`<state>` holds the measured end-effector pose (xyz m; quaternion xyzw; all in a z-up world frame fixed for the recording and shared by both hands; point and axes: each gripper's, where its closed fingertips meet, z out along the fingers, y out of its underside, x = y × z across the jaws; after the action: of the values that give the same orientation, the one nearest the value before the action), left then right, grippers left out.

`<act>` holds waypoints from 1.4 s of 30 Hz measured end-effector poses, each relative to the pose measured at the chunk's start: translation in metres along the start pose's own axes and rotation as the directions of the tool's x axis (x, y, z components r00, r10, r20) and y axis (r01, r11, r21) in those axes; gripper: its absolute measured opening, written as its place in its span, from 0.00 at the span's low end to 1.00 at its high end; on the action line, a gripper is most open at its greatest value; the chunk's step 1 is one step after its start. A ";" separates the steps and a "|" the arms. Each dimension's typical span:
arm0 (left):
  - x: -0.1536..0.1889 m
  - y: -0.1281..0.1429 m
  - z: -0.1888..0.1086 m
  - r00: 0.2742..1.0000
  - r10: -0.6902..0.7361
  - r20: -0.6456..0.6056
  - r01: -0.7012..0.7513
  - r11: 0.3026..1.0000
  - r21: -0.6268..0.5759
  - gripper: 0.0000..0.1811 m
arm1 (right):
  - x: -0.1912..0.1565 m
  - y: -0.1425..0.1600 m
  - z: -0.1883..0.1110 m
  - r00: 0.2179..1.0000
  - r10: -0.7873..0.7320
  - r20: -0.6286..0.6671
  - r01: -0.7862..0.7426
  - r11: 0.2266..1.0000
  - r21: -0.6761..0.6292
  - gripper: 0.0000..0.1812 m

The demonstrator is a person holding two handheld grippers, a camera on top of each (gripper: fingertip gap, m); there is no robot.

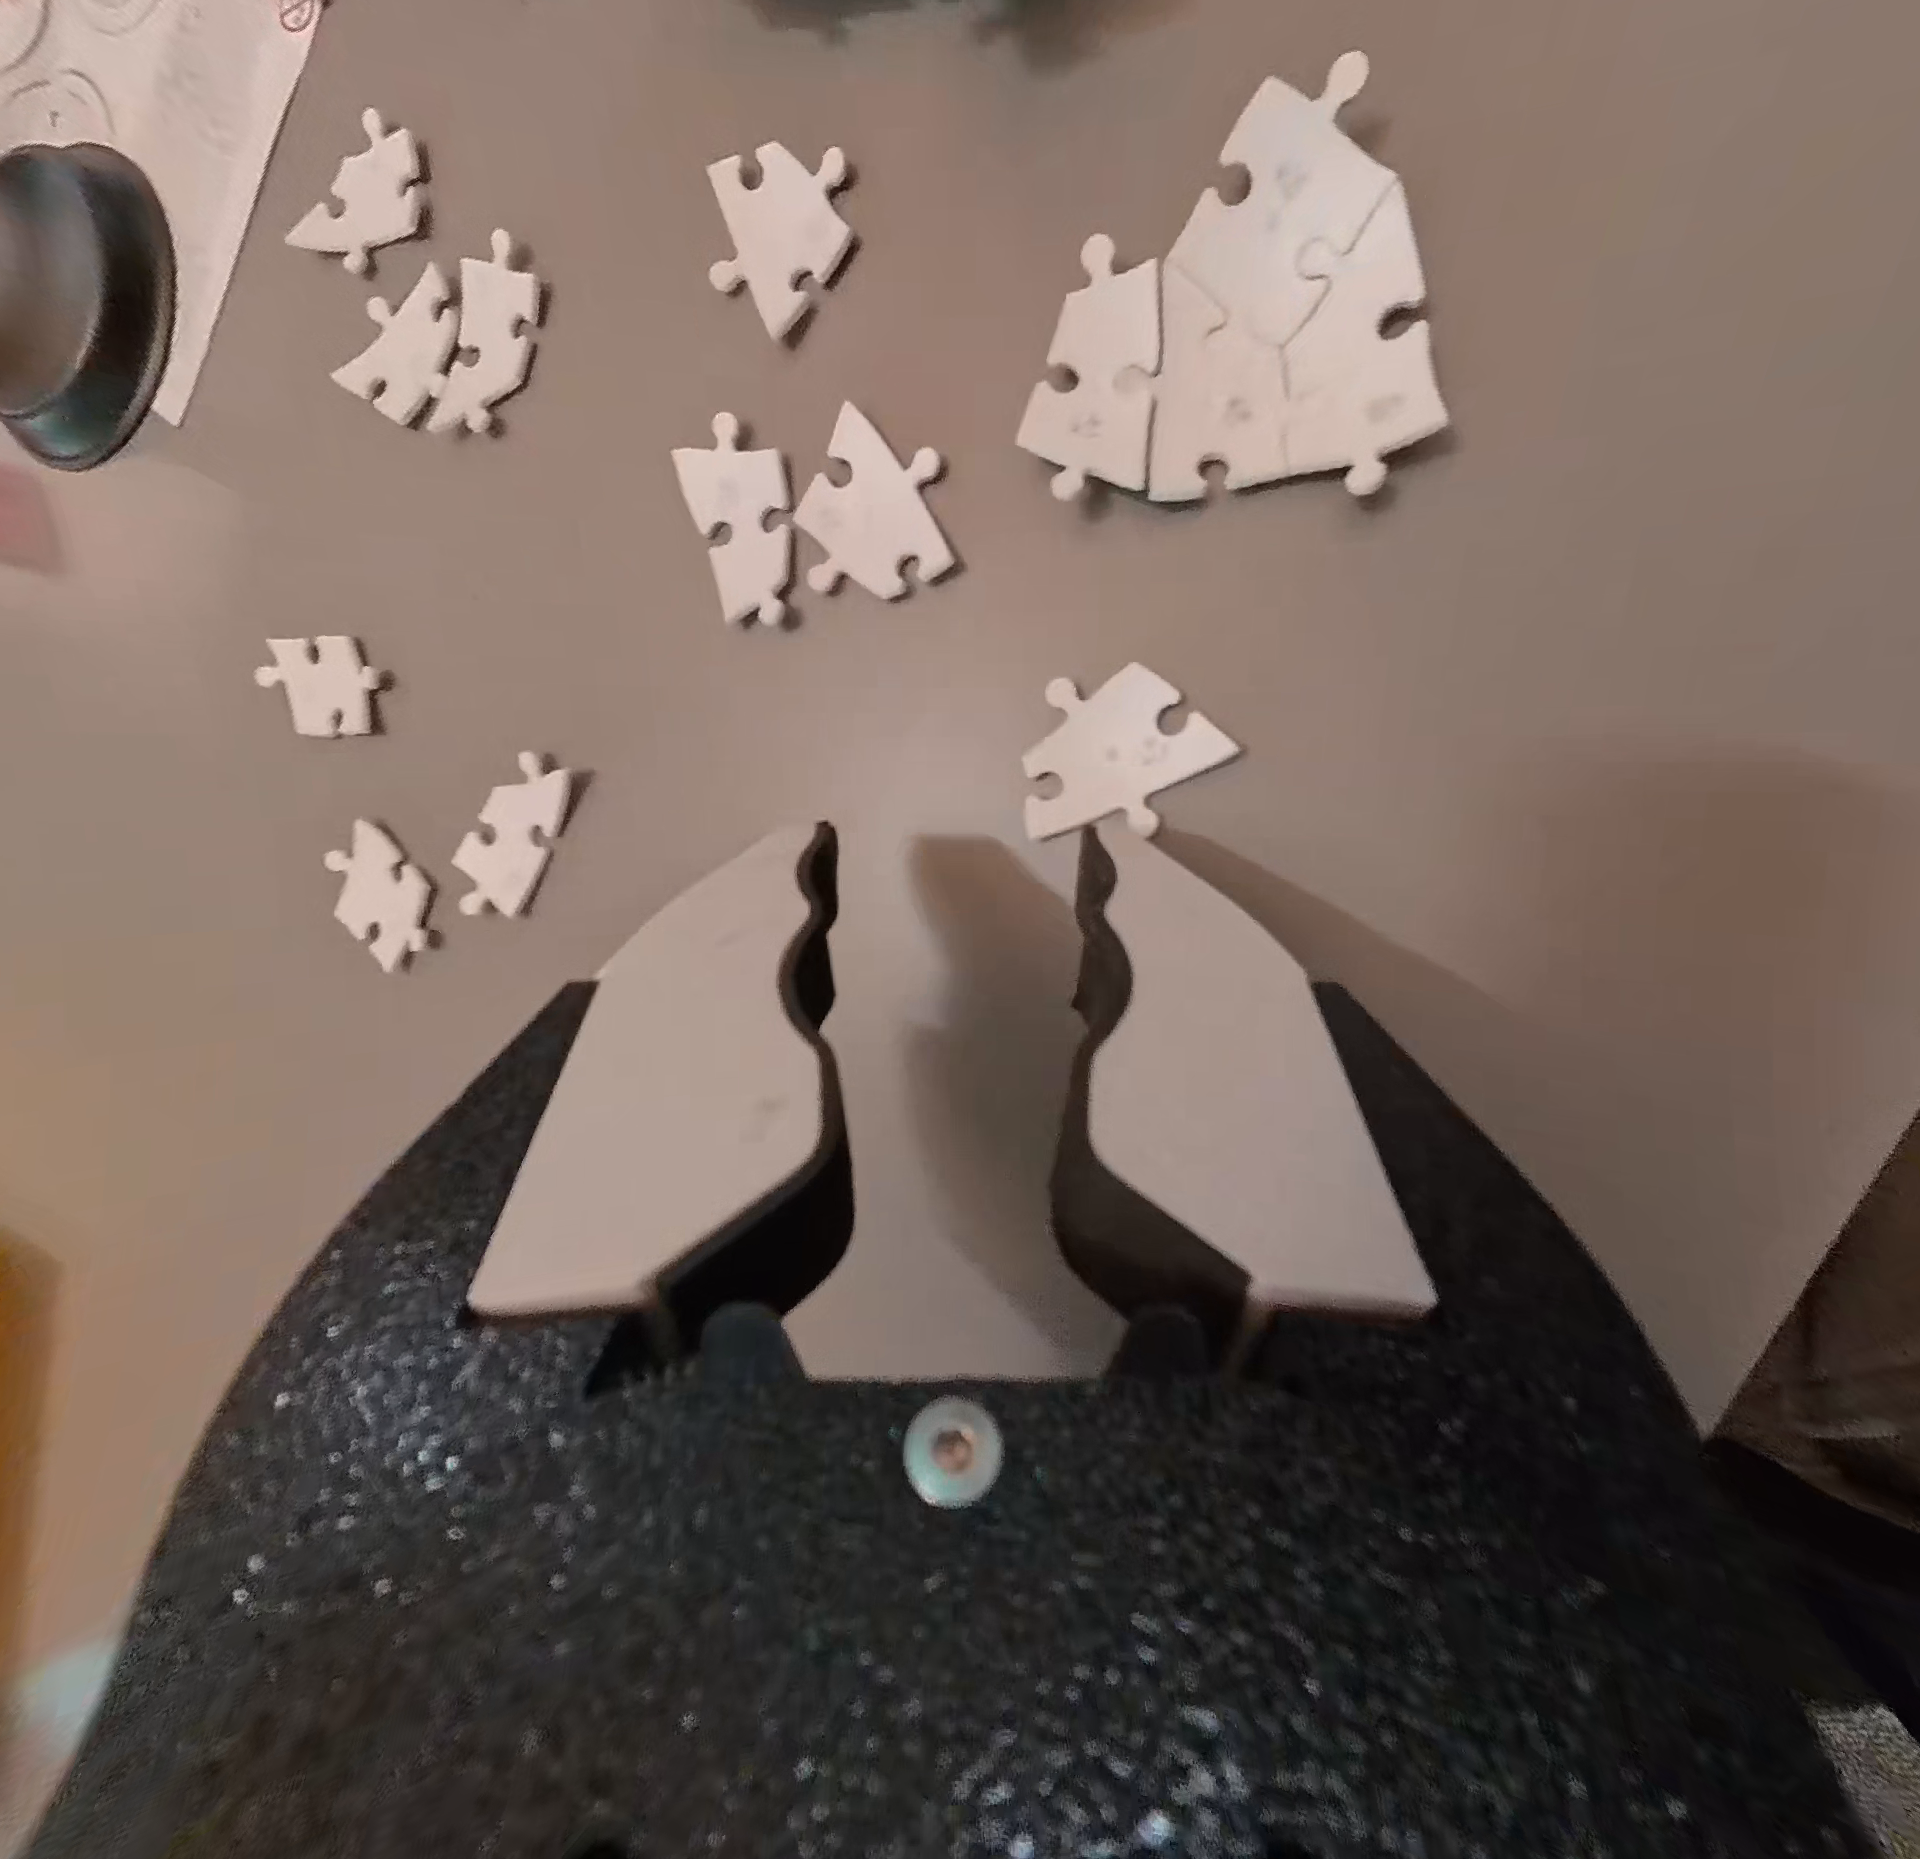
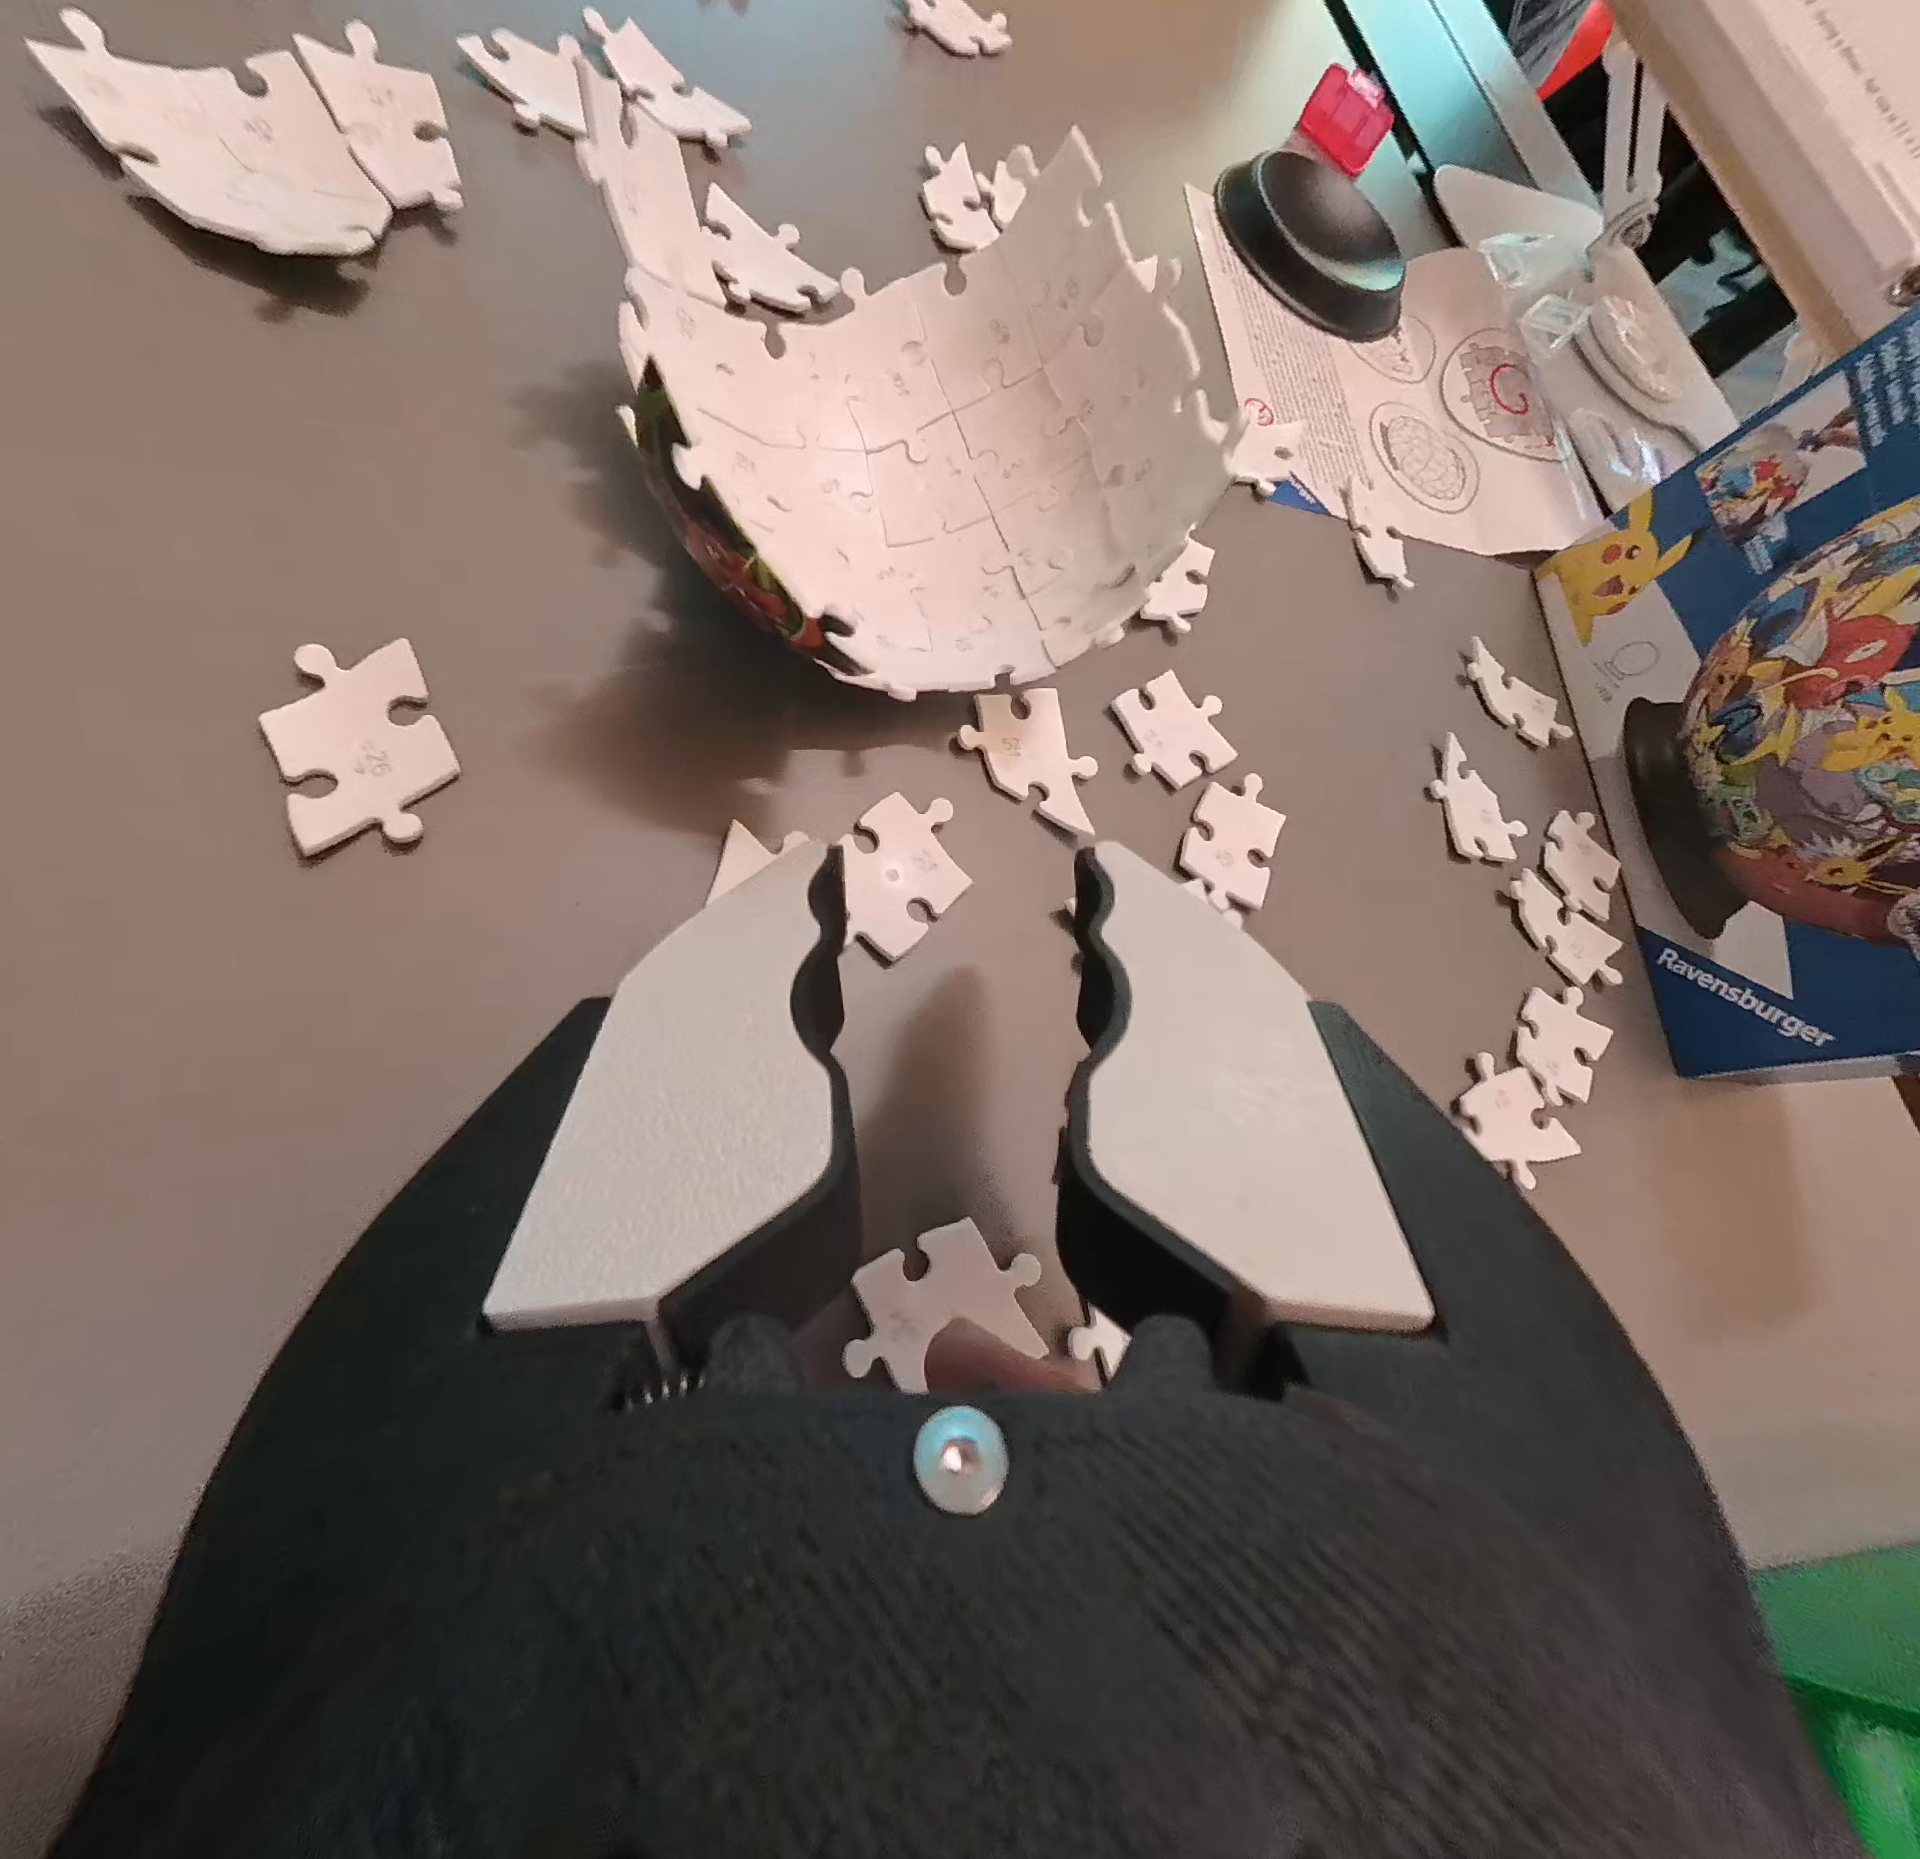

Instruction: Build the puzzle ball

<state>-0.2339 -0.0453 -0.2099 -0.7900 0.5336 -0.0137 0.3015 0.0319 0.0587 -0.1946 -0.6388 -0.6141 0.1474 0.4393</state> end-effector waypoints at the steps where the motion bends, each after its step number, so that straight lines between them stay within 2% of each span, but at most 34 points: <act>1: 0.002 0.000 0.000 1.000 -0.010 -0.011 0.011 1.000 0.007 0.24 | 0.000 0.002 0.001 1.000 -0.002 0.000 0.002 1.000 -0.010 0.24; 6: 0.000 0.007 -0.002 0.998 -0.047 -0.028 0.047 0.999 -0.003 0.22 | 0.007 0.007 0.001 0.999 0.013 -0.039 -0.013 1.000 -0.017 0.24; 12: 0.022 -0.012 0.007 0.991 -0.012 -0.135 0.020 0.998 0.059 0.24 | 0.018 0.010 0.000 0.994 0.029 -0.107 -0.029 1.000 -0.001 0.24; 20: 0.025 -0.017 0.020 0.975 -0.091 -0.202 0.107 0.992 0.067 0.23 | 0.046 -0.009 -0.011 0.955 0.088 -0.284 -0.036 0.982 0.184 0.24; 26: 0.007 -0.004 0.018 0.978 -0.136 -0.161 0.147 0.987 0.063 0.18 | 0.063 -0.015 -0.028 0.917 0.178 -0.358 -0.069 0.953 0.296 0.24; 33: -0.008 0.009 0.016 0.985 -0.134 -0.107 0.139 0.989 0.043 0.12 | 0.061 -0.014 -0.026 0.921 0.167 -0.351 -0.065 0.957 0.284 0.25; 42: -0.015 0.013 0.016 0.988 -0.132 -0.079 0.134 0.991 0.016 0.12 | 0.059 -0.013 -0.024 0.925 0.149 -0.349 -0.054 0.962 0.268 0.25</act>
<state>-0.2461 -0.0286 -0.2250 -0.8195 0.4908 -0.0701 0.2874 0.0527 0.1016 -0.1501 -0.6247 -0.4635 0.1257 0.6157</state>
